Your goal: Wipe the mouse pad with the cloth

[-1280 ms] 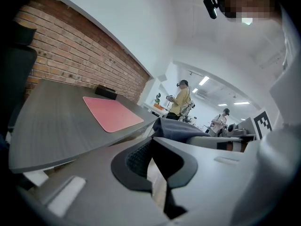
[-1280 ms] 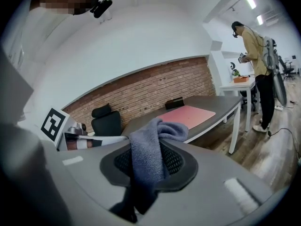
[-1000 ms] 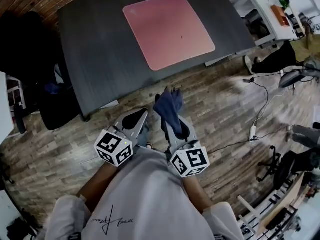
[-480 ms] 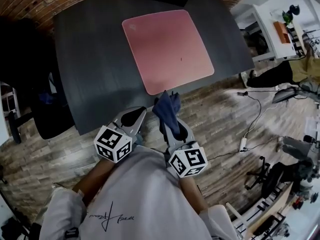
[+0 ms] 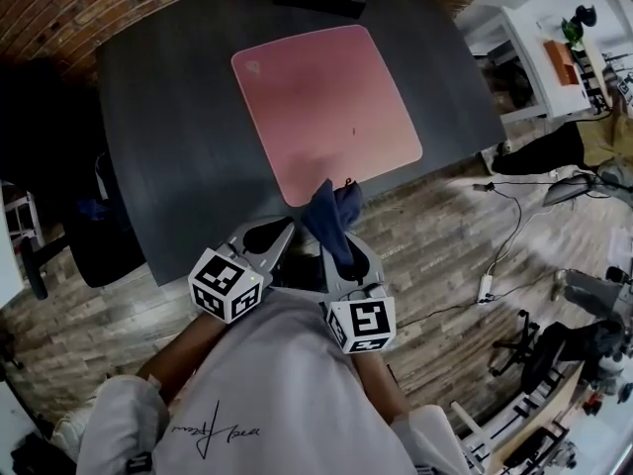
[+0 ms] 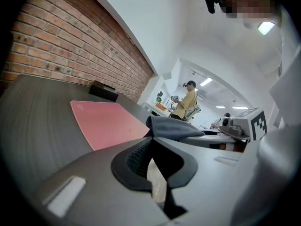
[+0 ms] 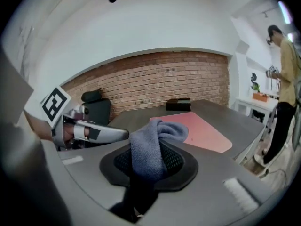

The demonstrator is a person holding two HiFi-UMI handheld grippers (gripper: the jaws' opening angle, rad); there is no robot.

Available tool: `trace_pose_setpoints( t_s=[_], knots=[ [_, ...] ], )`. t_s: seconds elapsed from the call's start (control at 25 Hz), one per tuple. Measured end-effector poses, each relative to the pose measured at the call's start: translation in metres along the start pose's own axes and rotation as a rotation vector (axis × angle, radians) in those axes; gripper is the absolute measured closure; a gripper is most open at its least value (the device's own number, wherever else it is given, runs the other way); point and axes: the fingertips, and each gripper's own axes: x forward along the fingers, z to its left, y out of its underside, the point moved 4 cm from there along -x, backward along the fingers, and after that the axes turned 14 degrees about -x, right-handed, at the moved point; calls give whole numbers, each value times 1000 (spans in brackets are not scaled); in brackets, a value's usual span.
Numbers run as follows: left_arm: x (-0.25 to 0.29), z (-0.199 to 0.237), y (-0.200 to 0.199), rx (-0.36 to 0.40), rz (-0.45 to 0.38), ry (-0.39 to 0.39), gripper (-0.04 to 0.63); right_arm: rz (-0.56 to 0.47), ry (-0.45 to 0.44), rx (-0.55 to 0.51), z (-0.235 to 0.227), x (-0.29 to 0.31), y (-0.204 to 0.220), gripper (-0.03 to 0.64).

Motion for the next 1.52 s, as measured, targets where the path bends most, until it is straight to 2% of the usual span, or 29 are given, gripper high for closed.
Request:
trace_pose_setpoints(
  t_s=[0.12,0.32,0.48,0.64,0.72,0.8,0.96,1.2,1.32,1.52],
  knots=[
    [14,-4,1,22,32,-2,583,-9,-6,-49,-11,7,-2,529],
    [36,1,-7,6,18,-60,583,-27,-41,-64,-47,22,-5,529],
    [72,-6,-25,64,30,-67,583,-28,-96,-73,-81,34,-14,529],
    [107,-15,-48,88,-25,-110,583,-40,-132,-111,-118,44,-19,529],
    [126,-21,-49,142,-17,-140,583,-39,-148,-103,-139,48,-18,529],
    [144,-26,-46,159,-3,-151,583,-42,-169,-99,-157,52,-19,529],
    [163,-30,-49,142,-27,-200,583,-61,-219,-124,-181,62,-20,529],
    [181,-32,-69,96,-137,-279,583,-81,-292,-145,-216,77,-13,529],
    [184,-29,-74,74,-179,-332,583,-40,-255,-113,-238,89,-2,529],
    [187,-38,-74,37,-225,-352,583,41,-195,-75,-265,107,21,535]
  ],
)
